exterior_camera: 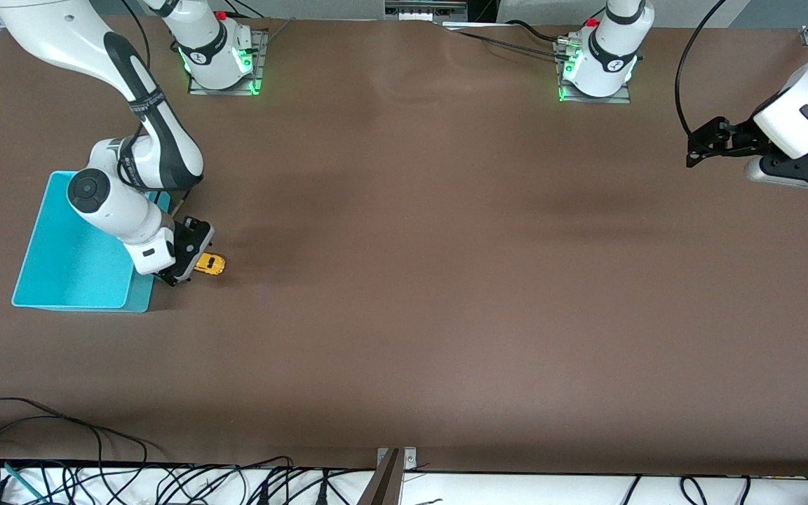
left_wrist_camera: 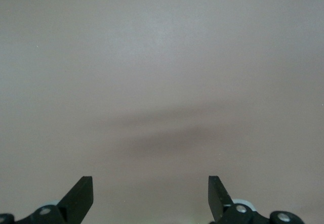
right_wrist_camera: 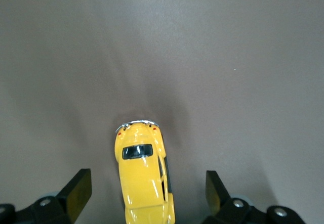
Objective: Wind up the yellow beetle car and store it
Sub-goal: 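Lower the right gripper over the car beside the bin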
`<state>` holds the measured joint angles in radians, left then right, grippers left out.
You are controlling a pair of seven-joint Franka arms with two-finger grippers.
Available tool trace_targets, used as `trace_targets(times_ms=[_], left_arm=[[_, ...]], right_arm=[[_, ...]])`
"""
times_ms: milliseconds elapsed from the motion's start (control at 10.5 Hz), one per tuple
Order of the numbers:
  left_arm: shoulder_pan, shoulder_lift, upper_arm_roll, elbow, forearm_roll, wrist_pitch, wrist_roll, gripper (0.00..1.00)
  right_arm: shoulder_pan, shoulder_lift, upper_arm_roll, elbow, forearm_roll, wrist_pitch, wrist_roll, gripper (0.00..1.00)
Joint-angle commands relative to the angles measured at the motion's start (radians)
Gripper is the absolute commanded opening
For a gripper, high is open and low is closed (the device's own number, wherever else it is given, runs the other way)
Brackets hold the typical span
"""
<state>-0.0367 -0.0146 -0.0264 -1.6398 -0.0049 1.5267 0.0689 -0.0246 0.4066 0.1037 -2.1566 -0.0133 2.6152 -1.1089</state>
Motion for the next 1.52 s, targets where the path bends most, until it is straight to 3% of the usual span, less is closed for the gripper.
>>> trace_targets(times_ms=[0,284,569,853,1138,1422], left_arm=[[0.012,0.008,-0.007,0.018,0.010,0.016,-0.003,1.00],[0.018,0.009,-0.015,0.018,0.008,0.018,-0.009,1.00],[0.015,0.010,-0.013,0.026,0.006,0.018,-0.011,1.00],[0.017,0.010,-0.012,0.025,0.008,0.018,-0.011,1.00],[0.020,0.010,-0.007,0.026,0.006,0.018,-0.009,1.00],[0.031,0.010,-0.009,0.026,-0.003,0.018,-0.009,1.00]], right_arm=[[-0.009,0.021,0.007,-0.020,0.000,0.054,-0.026,1.00],[-0.011,0.032,0.004,-0.049,0.001,0.106,-0.042,1.00],[-0.017,0.026,0.002,-0.054,0.001,0.106,-0.068,0.59],[-0.017,0.014,0.001,-0.058,0.001,0.098,-0.118,0.04],[-0.017,-0.043,0.002,-0.058,0.001,0.028,-0.121,0.00],[-0.017,-0.191,0.033,-0.057,0.004,-0.182,-0.121,0.00]])
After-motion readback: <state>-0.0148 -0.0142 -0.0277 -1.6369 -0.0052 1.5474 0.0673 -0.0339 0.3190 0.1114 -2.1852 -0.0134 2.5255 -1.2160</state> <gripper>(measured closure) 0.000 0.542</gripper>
